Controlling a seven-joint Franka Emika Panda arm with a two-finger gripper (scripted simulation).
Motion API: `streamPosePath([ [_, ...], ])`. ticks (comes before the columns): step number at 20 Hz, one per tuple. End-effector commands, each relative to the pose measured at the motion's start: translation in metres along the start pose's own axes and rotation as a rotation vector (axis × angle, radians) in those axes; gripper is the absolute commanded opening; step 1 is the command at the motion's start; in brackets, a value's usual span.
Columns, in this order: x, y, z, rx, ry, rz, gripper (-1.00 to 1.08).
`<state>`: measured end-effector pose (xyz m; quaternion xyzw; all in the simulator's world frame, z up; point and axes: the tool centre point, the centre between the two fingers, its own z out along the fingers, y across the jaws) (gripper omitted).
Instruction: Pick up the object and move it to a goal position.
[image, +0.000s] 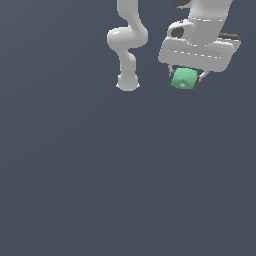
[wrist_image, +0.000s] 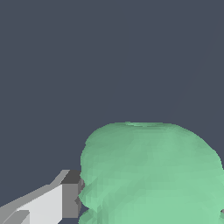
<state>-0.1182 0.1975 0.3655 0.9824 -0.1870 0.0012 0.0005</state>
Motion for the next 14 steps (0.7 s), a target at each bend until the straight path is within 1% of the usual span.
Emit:
streamPosePath([
  [1,-0.008,-0.004,-0.019,-0.001,-0.001,0.0,-1.0],
  [7,-0.019,-0.012,-0.05,0.0,-0.002,0.0,-1.0],
  [14,-0.022,-0.016,-0.061,0.0,-0.002,0.001,-1.0],
])
